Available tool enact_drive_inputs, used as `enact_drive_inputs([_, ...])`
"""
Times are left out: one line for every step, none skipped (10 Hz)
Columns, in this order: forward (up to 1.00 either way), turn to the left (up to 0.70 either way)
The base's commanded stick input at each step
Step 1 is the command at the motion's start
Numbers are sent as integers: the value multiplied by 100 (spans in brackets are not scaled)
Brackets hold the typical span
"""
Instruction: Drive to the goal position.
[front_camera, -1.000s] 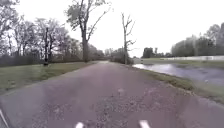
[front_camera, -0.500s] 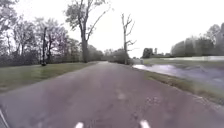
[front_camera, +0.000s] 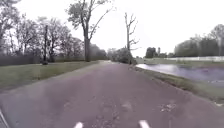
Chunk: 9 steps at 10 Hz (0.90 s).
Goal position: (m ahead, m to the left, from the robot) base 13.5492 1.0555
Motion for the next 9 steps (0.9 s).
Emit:
enact_drive_inputs([70,0])
enact_drive_inputs([70,0])
enact_drive_inputs([70,0])
enact_drive_inputs([70,0])
enact_drive_inputs([70,0])
enact_drive_inputs([70,0])
enact_drive_inputs([70,0])
enact_drive_inputs([70,0])
enact_drive_inputs([70,0])
